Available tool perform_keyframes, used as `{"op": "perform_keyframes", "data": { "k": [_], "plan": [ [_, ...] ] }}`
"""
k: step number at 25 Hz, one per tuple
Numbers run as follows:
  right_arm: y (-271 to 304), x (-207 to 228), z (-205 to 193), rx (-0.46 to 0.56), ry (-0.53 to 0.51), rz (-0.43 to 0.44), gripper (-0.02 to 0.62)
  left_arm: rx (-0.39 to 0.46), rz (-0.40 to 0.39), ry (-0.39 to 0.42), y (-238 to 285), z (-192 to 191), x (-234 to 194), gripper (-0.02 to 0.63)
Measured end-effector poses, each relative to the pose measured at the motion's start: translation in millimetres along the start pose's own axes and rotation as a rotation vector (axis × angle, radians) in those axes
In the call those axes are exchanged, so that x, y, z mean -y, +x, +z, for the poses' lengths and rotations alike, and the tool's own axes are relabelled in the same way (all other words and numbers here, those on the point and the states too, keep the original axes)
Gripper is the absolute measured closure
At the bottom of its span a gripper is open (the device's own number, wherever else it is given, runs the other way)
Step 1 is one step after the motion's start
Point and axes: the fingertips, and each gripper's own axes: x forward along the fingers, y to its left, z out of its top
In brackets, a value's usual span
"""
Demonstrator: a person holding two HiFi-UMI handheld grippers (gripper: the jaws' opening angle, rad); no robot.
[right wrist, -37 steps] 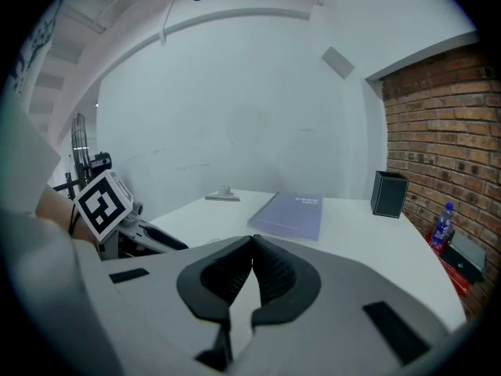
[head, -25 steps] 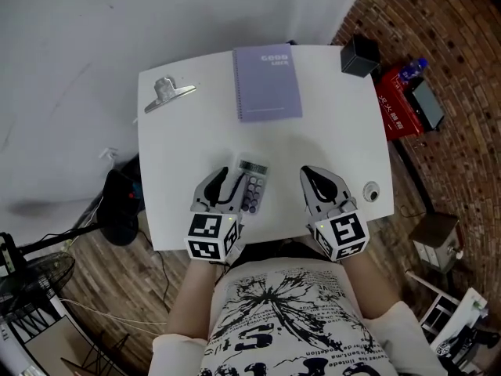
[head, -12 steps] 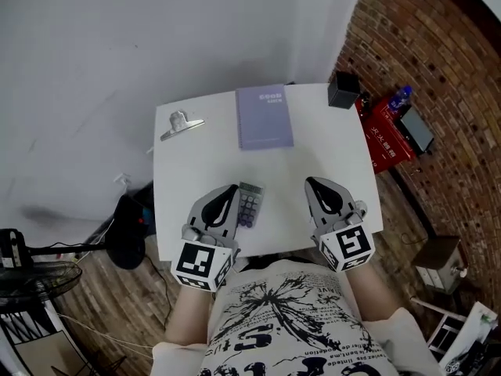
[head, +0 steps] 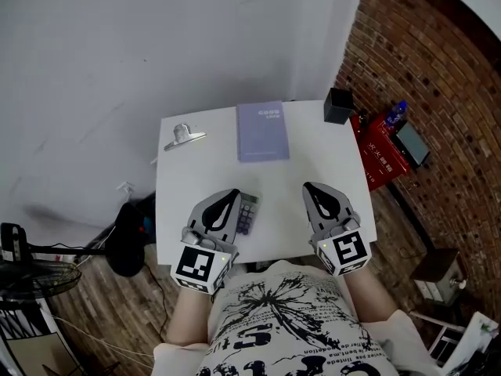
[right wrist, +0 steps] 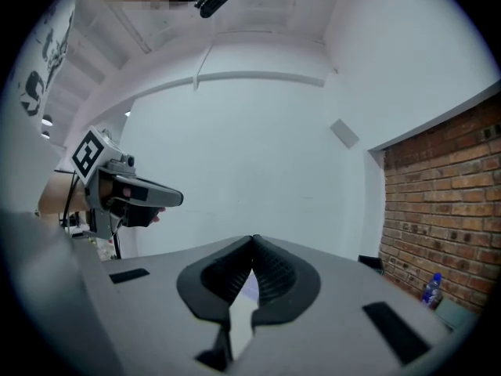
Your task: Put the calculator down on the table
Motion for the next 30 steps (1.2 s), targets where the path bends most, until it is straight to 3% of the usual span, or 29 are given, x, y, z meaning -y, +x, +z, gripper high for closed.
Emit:
{"op": "perform_keyframes", "data": {
  "k": [30],
  "plan": [
    [5.1, 2.3, 1.2, -0.008, -0.004, 0.001, 0.583, -0.001, -0.025, -0.002, 5.0, -1.2, 2.2, 0.592]
  ]
}}
